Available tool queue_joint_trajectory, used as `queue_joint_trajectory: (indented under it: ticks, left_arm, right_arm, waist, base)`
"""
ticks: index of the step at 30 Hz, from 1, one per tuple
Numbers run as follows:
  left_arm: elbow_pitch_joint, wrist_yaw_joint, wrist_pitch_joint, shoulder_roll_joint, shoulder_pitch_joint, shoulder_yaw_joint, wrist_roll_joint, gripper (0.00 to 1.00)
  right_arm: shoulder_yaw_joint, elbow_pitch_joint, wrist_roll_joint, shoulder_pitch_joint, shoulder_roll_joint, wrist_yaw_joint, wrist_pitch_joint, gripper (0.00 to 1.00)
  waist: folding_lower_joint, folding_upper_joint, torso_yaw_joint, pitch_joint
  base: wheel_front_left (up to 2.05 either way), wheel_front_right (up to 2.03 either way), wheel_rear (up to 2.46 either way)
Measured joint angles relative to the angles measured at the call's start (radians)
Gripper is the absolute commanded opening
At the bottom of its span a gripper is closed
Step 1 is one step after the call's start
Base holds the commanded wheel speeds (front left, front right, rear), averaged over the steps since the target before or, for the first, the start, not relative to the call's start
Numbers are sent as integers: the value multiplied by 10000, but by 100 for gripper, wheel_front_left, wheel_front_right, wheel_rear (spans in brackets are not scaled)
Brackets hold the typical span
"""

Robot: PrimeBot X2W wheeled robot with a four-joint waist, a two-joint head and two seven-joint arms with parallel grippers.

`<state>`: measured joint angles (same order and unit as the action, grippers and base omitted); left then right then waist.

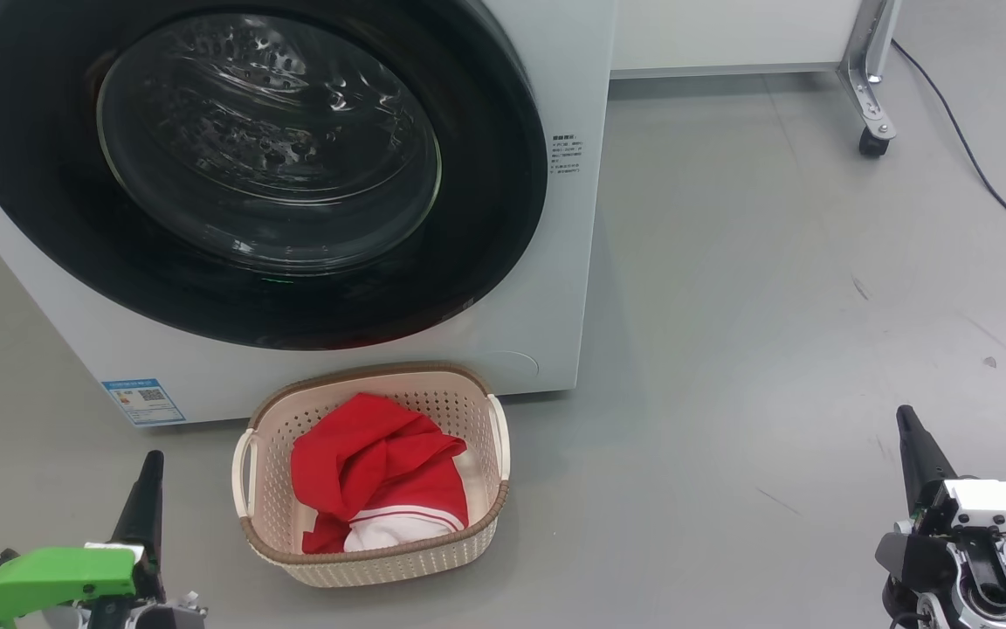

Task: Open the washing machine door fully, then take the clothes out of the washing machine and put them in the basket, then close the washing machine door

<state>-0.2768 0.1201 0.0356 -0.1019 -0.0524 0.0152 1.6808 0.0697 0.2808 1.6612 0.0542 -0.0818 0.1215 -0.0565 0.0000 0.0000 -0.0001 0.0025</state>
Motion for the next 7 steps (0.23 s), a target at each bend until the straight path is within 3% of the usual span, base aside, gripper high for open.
queue_joint_trajectory:
  ticks: [7]
  left_arm:
    - [-2, 0, 0, 2, -6, -17, 0, 0]
  right_arm:
    - [12, -2, 0, 0, 10, 0, -2, 0]
  waist:
    - [0, 0, 0, 0]
  base:
    - [0, 0, 0]
